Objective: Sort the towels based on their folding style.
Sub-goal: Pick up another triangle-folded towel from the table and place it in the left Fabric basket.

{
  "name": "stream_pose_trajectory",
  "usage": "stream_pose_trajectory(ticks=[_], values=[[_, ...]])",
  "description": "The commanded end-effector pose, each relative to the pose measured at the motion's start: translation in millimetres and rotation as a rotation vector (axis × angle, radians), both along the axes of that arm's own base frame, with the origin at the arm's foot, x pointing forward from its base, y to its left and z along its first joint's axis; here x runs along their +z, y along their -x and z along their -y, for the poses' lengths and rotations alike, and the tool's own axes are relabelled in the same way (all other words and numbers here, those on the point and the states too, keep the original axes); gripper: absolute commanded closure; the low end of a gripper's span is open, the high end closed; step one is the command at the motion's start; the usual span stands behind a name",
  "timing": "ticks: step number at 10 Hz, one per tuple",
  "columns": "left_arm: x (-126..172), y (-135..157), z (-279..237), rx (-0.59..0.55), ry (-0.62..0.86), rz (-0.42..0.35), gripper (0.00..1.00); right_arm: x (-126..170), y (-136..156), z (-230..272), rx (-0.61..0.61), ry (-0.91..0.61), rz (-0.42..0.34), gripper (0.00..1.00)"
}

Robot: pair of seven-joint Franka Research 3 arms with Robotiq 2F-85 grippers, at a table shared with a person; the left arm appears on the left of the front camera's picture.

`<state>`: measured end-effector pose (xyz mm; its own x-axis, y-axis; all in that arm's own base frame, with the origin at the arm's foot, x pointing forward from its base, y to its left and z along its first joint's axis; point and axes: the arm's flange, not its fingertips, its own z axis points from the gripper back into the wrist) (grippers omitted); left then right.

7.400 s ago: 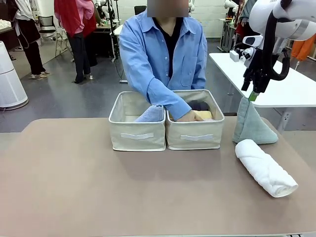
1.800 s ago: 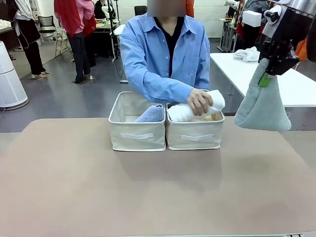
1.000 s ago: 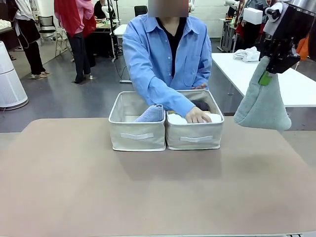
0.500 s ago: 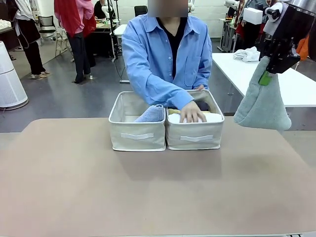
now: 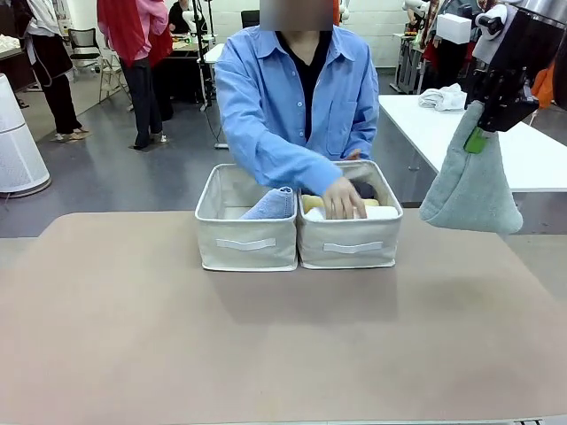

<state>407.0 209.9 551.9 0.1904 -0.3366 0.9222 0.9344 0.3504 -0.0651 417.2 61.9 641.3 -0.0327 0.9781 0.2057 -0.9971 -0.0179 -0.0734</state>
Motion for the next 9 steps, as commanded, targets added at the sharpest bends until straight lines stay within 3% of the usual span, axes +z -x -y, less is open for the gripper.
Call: stream_pose_trajectory(ticks=[1,4,5,9], values=[[1,2,-1,0.0,0.007,0.007,0.0,0,3,0,0.003,-0.008,0.001,0.88],[1,2,-1,0.0,0.007,0.007,0.0,0,3,0,0.003,-0.008,0.001,0.88],[1,2,-1,0.0,0.007,0.007,0.0,0,0,0,0.0,0.0,0.0,0.81],[1,2,-1,0.0,0.007,0.007,0.0,54,-35,-109,-0.154,-0.082,0.08,0.81]])
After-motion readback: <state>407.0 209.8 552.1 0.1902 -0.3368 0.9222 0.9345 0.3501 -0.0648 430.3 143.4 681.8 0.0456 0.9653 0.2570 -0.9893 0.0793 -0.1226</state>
